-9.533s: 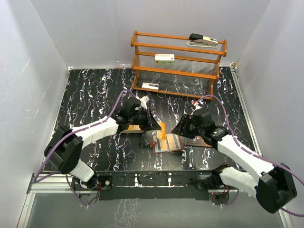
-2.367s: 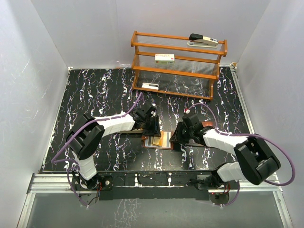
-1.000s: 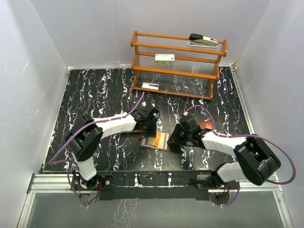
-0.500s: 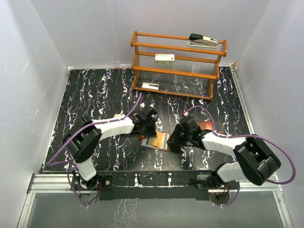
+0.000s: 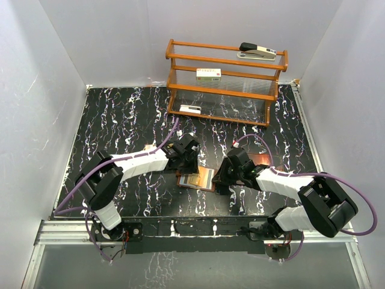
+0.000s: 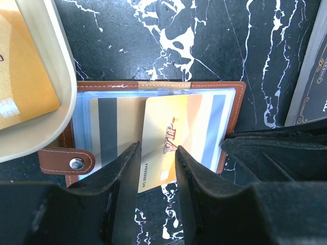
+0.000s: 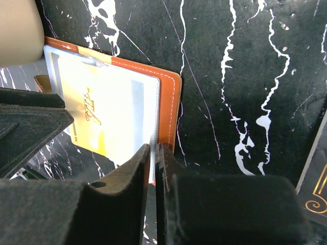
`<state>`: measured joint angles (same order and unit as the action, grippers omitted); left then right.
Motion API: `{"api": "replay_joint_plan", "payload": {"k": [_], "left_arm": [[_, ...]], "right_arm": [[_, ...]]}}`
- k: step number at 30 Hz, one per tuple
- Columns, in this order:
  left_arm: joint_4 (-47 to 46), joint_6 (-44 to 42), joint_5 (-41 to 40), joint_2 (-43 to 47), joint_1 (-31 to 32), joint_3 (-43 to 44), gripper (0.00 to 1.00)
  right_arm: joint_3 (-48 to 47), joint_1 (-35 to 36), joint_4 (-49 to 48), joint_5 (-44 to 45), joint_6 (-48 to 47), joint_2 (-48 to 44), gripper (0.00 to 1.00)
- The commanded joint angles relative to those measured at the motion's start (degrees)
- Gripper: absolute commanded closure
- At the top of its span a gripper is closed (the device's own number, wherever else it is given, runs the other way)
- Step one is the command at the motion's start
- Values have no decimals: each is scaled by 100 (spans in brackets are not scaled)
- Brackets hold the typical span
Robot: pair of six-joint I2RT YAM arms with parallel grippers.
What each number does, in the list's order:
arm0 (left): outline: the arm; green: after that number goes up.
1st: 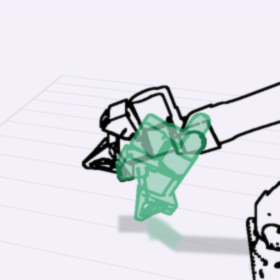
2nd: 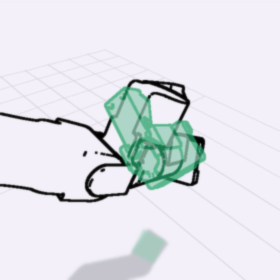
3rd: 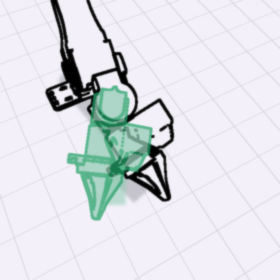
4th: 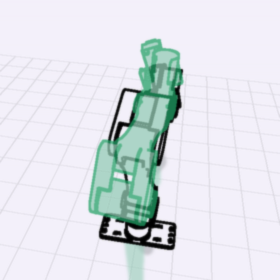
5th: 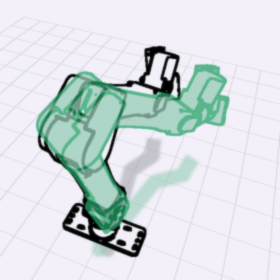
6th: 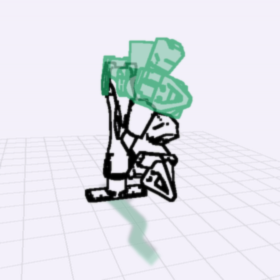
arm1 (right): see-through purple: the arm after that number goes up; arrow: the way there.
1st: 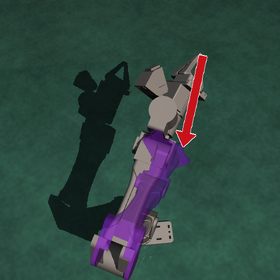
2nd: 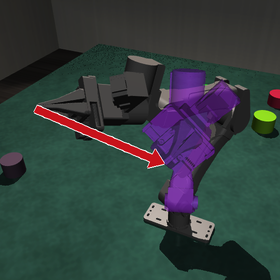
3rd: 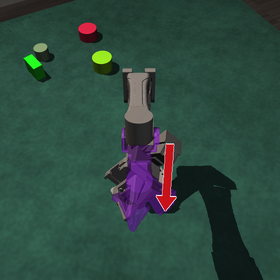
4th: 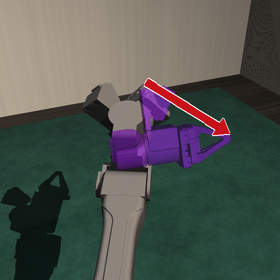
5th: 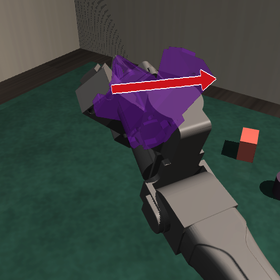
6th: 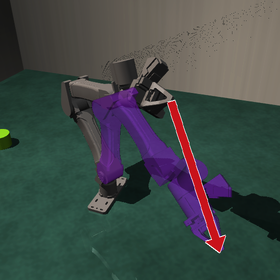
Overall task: Put the credit cards into the card holder
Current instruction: Insert the credit card into the card holder.
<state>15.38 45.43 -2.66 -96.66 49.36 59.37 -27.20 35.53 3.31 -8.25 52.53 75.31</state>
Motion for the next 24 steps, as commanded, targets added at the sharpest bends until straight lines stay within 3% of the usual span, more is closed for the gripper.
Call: {"api": "replay_joint_plan", "payload": {"k": [1,14,24], "left_arm": [[-40,-17,142,136,23,-20,71],[-390,121,697,-183,27,-53,73],[-1161,94,1294,-300,52,-81,74]], "right_arm": [[-22,22,-81,113,-57,-74,91],[-13,27,-200,49,-77,55,92],[-27,33,-161,87,-238,108,92]]}}
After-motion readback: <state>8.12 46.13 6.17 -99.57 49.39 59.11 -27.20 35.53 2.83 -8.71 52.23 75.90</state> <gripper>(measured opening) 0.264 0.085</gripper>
